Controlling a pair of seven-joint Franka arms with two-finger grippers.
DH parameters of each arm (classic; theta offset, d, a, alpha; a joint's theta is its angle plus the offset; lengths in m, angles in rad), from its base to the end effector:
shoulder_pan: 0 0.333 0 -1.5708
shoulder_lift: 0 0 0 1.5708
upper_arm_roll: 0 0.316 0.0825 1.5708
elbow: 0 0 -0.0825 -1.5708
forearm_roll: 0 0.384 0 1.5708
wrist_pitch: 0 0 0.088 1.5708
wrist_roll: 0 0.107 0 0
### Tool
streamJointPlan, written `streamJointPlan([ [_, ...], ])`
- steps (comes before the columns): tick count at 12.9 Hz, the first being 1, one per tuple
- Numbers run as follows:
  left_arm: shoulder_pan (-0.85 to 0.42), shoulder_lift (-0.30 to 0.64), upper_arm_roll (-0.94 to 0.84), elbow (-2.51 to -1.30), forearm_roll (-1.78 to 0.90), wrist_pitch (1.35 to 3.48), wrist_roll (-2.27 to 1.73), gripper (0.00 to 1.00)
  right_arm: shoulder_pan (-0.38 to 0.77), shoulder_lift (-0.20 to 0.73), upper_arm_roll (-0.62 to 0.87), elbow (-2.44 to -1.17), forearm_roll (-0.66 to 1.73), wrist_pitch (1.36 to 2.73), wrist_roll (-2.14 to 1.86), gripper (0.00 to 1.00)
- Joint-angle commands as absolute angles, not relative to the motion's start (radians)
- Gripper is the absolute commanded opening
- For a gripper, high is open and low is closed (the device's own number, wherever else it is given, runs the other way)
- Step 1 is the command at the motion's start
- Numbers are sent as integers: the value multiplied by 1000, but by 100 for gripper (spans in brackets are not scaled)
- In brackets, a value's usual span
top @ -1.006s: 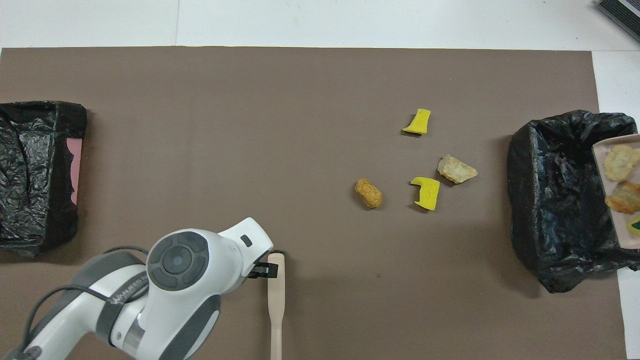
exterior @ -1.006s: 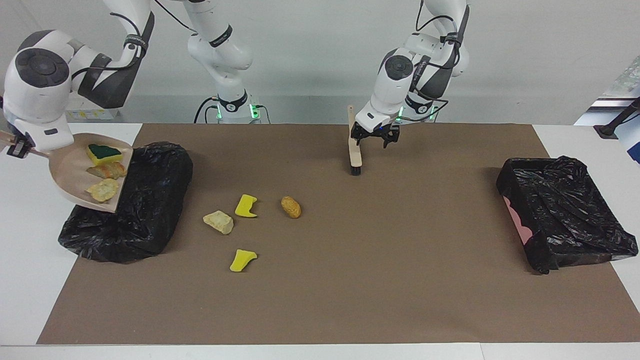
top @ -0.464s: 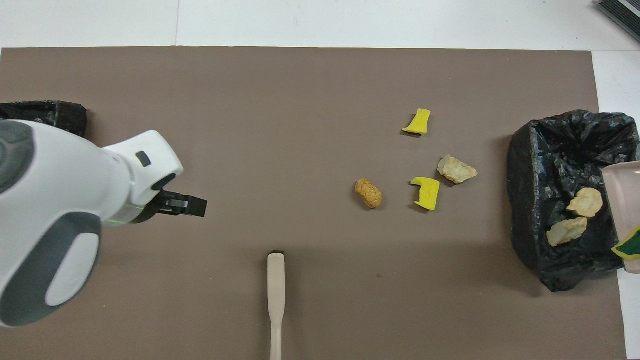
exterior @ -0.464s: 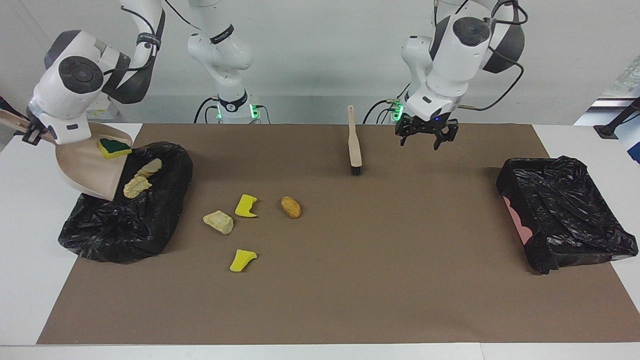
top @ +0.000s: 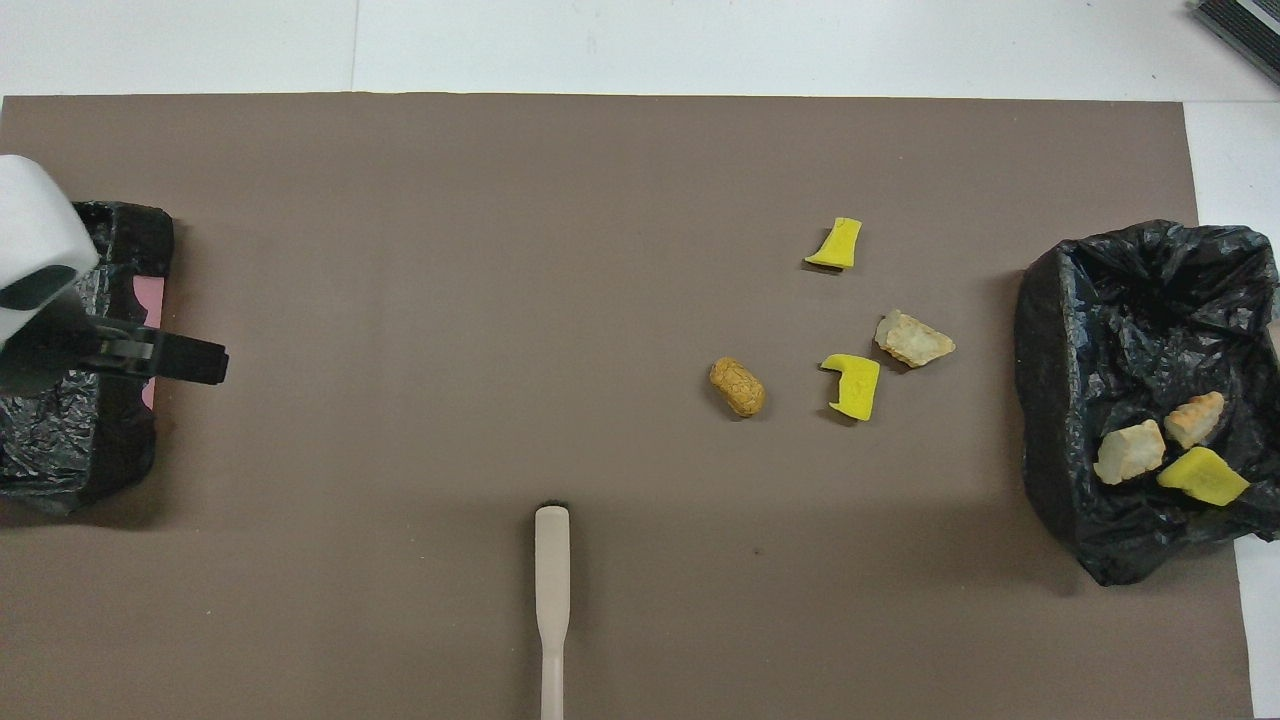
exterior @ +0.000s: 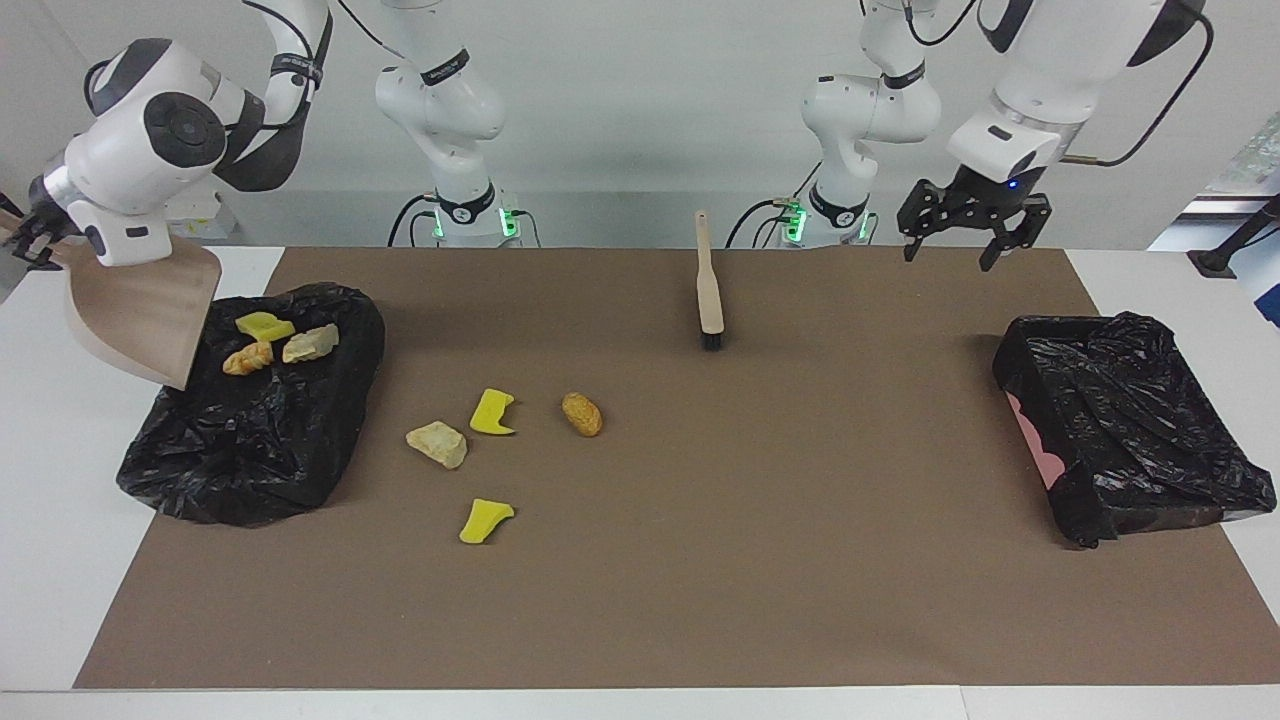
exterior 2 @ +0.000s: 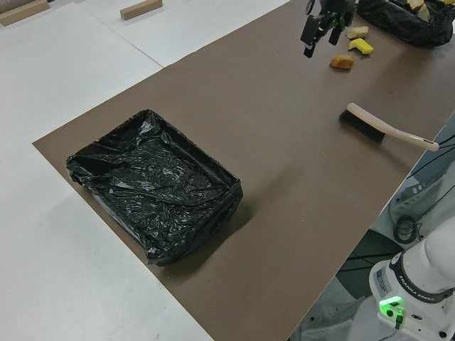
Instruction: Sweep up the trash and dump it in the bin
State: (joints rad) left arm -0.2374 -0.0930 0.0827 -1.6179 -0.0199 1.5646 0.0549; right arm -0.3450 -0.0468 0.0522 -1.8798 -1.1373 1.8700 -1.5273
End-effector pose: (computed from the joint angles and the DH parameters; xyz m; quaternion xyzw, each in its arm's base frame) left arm 0.5186 -0.0808 0.6518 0.9942 -0.1049 0.0190 0.0147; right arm 0.5195 -0.2284 0.5719 0.6002 0.6089 -0.3999 0.3303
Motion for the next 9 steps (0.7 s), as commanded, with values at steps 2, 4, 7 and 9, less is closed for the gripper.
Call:
streamJointPlan([
  [2, -203, -12, 80, -1464, -6, 1461, 86, 100, -350, -60, 63, -1867, -1033, 1885, -1505, 0],
  [4, -169, 29, 78, -1398, -8, 1404, 87, 100, -327, -58, 66, -1868, -953, 1881, -1497, 0],
  [7, -161, 14, 78, -1410, -9, 1425, 92, 100, -269, -54, 66, -1868, -743, 1862, -1470, 0],
  [9, -147, 5, 78, -1426, -8, 1442, 91, 100, -250, -54, 66, -1874, -622, 1848, -1454, 0],
])
